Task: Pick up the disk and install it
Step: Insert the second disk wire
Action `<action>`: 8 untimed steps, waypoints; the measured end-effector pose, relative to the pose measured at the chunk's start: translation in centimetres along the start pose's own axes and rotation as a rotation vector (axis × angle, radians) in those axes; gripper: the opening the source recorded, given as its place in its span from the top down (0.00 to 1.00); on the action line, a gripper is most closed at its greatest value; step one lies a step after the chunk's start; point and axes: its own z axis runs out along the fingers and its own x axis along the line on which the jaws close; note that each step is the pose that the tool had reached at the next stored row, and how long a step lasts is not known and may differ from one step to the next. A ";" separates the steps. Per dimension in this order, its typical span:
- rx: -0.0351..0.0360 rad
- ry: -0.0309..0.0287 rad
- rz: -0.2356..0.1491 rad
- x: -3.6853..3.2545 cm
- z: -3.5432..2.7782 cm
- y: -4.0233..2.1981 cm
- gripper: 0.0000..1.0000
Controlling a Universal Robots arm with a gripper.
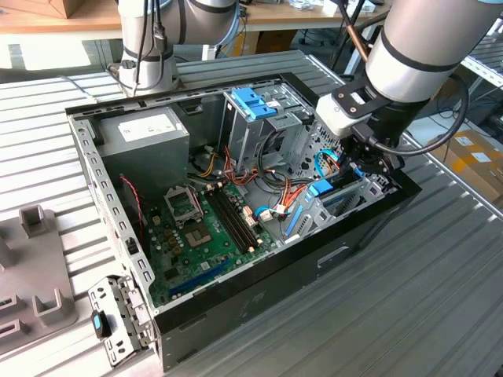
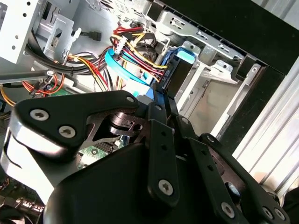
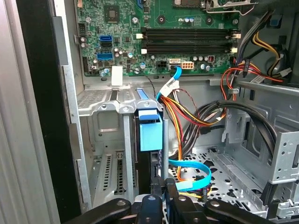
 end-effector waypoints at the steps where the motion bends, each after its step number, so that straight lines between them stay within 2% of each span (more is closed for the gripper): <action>1: 0.0000 -0.0010 0.000 0.01 0.02 0.08 0.84; 8: -0.0001 -0.0060 0.001 0.08 0.46 0.24 0.84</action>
